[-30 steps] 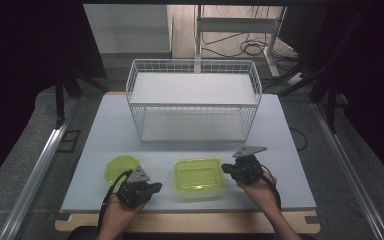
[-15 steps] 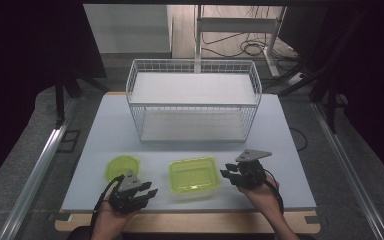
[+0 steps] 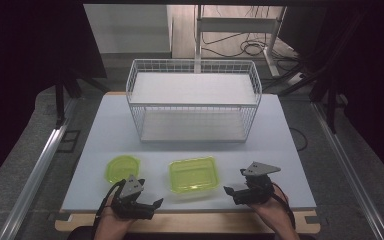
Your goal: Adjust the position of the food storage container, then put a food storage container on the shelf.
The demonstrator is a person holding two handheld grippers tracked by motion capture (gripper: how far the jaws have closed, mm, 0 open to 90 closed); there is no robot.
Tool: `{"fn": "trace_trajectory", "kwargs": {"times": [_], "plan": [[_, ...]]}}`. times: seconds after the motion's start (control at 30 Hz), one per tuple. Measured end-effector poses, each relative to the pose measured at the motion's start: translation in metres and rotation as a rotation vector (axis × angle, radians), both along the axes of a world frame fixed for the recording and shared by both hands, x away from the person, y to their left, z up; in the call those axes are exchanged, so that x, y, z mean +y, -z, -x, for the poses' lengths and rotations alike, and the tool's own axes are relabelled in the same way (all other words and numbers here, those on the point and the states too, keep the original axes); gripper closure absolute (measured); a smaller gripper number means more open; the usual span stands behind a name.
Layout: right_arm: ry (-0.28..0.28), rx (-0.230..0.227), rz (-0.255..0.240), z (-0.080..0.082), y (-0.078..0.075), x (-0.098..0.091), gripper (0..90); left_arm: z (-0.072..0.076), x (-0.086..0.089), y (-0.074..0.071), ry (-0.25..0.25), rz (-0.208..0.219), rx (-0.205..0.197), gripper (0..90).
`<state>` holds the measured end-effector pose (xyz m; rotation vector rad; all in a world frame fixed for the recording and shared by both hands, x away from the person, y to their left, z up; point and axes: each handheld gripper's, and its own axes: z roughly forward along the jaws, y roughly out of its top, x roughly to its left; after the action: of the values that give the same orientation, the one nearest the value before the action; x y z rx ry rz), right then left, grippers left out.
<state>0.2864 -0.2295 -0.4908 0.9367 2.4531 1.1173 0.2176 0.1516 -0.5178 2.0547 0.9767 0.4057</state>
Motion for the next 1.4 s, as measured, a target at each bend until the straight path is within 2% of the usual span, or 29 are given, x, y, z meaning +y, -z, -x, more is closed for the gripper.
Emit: {"fn": "trace_trajectory", "kwargs": {"times": [0.17, 0.23, 0.27, 0.3, 0.37, 0.47, 0.6, 0.77, 0.83, 0.93, 1.4], "plan": [[-0.012, 0.005, 0.009, -0.002, 0.001, 0.001, 8.3, 0.000, -0.003, 0.003, 0.018, -0.017, -0.022, 5.8], [-0.026, -0.010, 0.015, -0.003, 0.003, 0.002, 5.1, 0.000, -0.003, 0.005, 0.023, -0.027, -0.029, 5.5], [-0.026, -0.010, 0.035, -0.003, 0.003, 0.003, 5.4, 0.000, -0.004, 0.006, 0.027, -0.036, -0.029, 5.1], [-0.026, -0.010, 0.035, -0.003, 0.003, 0.003, 5.4, 0.000, -0.004, 0.006, 0.027, -0.036, -0.029, 5.0], [-0.023, 0.003, 0.025, -0.004, 0.004, 0.003, 5.7, -0.001, -0.004, 0.007, 0.027, -0.044, -0.029, 4.9], [-0.007, 0.051, -0.008, -0.006, 0.004, 0.004, 5.2, -0.001, -0.005, 0.007, 0.028, -0.048, -0.032, 4.8], [0.003, 0.054, -0.003, -0.008, 0.004, 0.008, 3.4, -0.001, -0.006, 0.008, 0.035, -0.059, -0.029, 4.8], [0.009, 0.057, -0.010, -0.010, -0.001, 0.012, 10.1, -0.001, -0.007, 0.009, 0.041, -0.065, -0.027, 4.9], [0.007, 0.078, -0.032, -0.013, -0.004, 0.013, 15.1, -0.001, -0.007, 0.010, 0.042, -0.066, -0.027, 5.0], [-0.006, 0.093, -0.037, -0.017, -0.006, 0.014, 19.2, -0.001, -0.007, 0.010, 0.045, -0.071, -0.024, 5.0], [-0.027, 0.146, -0.076, -0.033, -0.009, 0.019, 32.9, -0.002, -0.008, 0.011, 0.050, -0.080, -0.027, 5.3]]}}
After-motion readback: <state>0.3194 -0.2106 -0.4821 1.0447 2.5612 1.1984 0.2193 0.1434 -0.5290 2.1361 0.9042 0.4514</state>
